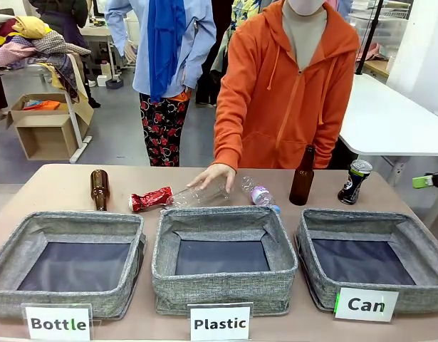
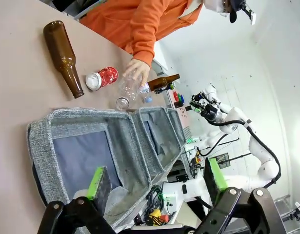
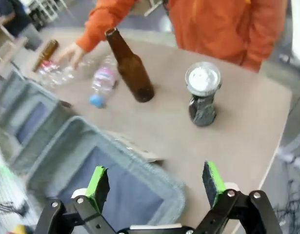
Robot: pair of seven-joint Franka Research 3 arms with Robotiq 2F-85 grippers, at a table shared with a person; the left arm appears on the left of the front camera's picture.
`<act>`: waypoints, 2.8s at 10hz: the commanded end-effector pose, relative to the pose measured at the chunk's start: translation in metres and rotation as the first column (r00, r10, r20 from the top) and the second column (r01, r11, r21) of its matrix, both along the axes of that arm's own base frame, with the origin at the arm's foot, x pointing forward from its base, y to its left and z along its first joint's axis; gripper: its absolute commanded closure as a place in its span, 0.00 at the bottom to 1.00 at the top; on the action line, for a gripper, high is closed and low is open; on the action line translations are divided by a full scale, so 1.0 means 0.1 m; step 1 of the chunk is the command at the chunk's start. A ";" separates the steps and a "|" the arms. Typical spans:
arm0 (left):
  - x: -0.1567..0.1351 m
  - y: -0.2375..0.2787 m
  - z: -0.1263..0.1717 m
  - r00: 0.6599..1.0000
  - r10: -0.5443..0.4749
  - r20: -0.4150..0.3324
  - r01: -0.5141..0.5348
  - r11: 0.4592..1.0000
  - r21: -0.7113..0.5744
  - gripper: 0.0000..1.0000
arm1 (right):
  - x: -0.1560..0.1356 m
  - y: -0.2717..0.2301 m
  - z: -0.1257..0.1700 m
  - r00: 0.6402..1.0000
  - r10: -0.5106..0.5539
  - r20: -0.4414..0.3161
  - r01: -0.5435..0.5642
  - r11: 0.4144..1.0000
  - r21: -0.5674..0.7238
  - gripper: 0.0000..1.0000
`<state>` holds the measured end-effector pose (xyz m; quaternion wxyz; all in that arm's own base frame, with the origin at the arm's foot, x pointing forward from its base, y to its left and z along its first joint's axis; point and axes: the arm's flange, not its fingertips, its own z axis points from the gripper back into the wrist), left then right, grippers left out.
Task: Sort the can waste into the basket.
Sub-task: Pick up the can waste from the table and place it in the right Fabric basket.
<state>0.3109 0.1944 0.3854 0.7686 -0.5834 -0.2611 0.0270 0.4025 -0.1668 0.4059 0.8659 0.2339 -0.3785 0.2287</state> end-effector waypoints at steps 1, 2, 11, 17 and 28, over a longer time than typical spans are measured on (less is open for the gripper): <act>-0.02 0.02 0.00 1.000 -0.015 0.020 0.015 1.000 0.002 0.00 | 0.00 0.26 -0.26 0.972 0.019 0.234 0.010 0.992 -0.123 0.00; -0.02 0.02 0.00 1.000 -0.015 0.020 0.015 1.000 0.002 0.00 | -0.05 0.27 -0.22 0.986 0.022 0.164 -0.017 0.999 -0.029 0.00; -0.02 0.02 0.00 1.000 -0.015 0.020 0.015 1.000 0.002 0.00 | 0.49 -0.10 -0.48 0.966 0.107 0.236 -0.071 0.985 -0.155 0.00; -0.02 0.02 0.00 1.000 -0.015 0.020 0.015 1.000 0.002 0.00 | 0.99 -0.01 -0.98 0.979 0.131 0.154 -0.117 0.988 -0.100 0.00; -0.02 0.02 0.00 1.000 -0.015 0.020 0.015 1.000 0.002 0.00 | 1.35 0.22 -1.39 0.958 0.040 0.282 -0.028 0.998 -0.048 0.00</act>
